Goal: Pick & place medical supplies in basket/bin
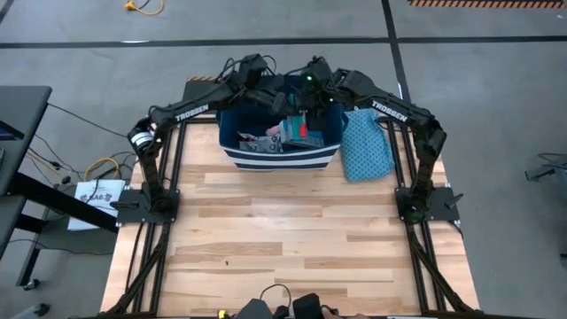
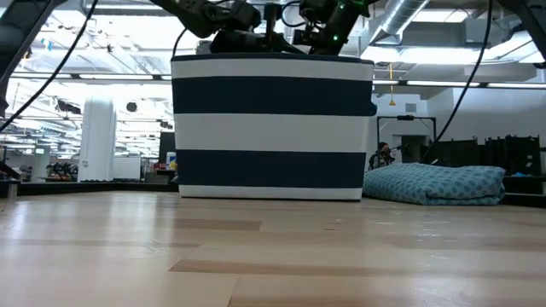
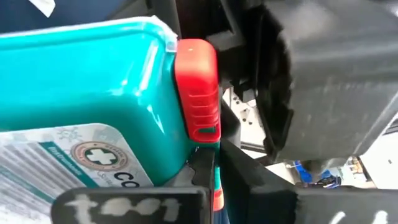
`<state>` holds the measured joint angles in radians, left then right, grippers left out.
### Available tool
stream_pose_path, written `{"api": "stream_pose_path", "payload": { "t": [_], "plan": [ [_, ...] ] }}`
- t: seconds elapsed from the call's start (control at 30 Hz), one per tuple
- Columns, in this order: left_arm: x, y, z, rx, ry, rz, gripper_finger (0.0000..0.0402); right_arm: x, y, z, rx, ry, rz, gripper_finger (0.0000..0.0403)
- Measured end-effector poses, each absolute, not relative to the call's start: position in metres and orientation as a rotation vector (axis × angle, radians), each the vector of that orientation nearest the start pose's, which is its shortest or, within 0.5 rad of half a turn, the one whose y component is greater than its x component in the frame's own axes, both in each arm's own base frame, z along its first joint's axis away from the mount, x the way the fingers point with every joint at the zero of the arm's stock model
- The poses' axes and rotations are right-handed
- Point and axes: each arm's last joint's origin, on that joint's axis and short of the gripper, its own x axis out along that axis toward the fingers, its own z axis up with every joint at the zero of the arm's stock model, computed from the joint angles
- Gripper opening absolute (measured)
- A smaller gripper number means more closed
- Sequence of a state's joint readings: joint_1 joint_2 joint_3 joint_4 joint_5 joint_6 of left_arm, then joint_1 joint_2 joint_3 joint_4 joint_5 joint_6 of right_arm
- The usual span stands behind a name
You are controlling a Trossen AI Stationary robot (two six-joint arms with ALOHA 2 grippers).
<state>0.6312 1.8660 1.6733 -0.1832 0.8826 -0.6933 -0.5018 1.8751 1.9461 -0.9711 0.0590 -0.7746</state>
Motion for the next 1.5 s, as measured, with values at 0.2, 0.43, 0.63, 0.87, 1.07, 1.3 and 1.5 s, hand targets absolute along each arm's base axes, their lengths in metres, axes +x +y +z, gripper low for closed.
{"api": "stream_pose_path", "payload": {
  "t": [0.2, 0.43, 0.63, 0.87, 1.07, 1.3, 1.5],
  "plan": [
    [0.36, 0.234, 0.335, -0.936, 0.361, -0.133, 0.0, 0.349, -0.193, 0.356, -0.501, 1.03, -0.147, 0.0],
    [0.36, 0.232, 0.337, -0.914, 0.354, -0.116, 0.0005, 0.35, -0.192, 0.357, -0.48, 1.035, -0.178, 0.0],
    [0.353, 0.226, 0.351, -0.871, 0.33, -0.1, 0.0051, 0.352, -0.185, 0.36, -0.509, 1.043, -0.213, 0.0],
    [0.334, 0.213, 0.374, -0.791, 0.327, -0.043, 0.0117, 0.348, -0.178, 0.379, -0.497, 1.007, -0.244, 0.0],
    [0.317, 0.204, 0.391, -0.747, 0.321, 0.009, 0.0145, 0.339, -0.172, 0.401, -0.488, 0.99, -0.257, 0.0],
    [0.291, 0.187, 0.411, -0.687, 0.344, 0.064, 0.0144, 0.328, -0.16, 0.42, -0.485, 0.969, -0.273, 0.0],
    [0.277, 0.181, 0.412, -0.637, 0.416, 0.175, 0.0144, 0.316, -0.155, 0.432, -0.459, 0.94, -0.306, 0.0]
  ]
}}
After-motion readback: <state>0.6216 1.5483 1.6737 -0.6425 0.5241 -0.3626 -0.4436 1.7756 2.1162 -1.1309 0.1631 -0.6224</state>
